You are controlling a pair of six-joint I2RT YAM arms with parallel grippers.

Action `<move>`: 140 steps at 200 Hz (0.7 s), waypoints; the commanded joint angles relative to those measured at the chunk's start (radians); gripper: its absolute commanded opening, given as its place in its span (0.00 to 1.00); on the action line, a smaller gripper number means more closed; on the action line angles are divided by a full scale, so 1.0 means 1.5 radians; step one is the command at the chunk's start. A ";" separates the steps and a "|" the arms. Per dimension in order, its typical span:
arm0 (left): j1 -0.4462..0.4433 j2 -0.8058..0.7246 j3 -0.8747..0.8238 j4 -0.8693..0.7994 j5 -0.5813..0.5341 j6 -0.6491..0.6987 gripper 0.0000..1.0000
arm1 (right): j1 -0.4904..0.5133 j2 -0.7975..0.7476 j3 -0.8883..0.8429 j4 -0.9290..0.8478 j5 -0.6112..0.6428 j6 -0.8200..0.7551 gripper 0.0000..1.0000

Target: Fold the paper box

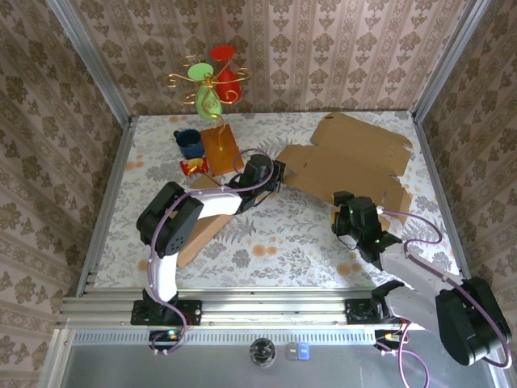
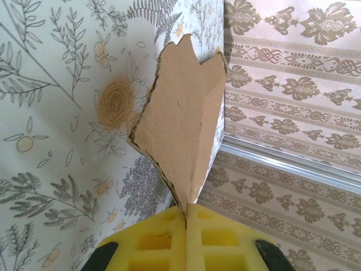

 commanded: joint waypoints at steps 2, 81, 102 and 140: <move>-0.003 -0.045 -0.012 0.011 -0.012 -0.014 0.00 | -0.013 0.030 0.035 0.048 0.027 -0.014 0.61; -0.006 -0.070 -0.033 0.008 -0.011 -0.018 0.00 | -0.038 0.059 0.069 0.054 0.023 -0.035 0.32; -0.007 -0.074 -0.038 0.009 -0.010 -0.019 0.00 | -0.043 0.053 0.082 0.031 0.023 -0.045 0.25; -0.008 -0.094 -0.054 0.004 -0.004 -0.018 0.00 | -0.059 0.024 0.125 -0.031 0.024 -0.084 0.07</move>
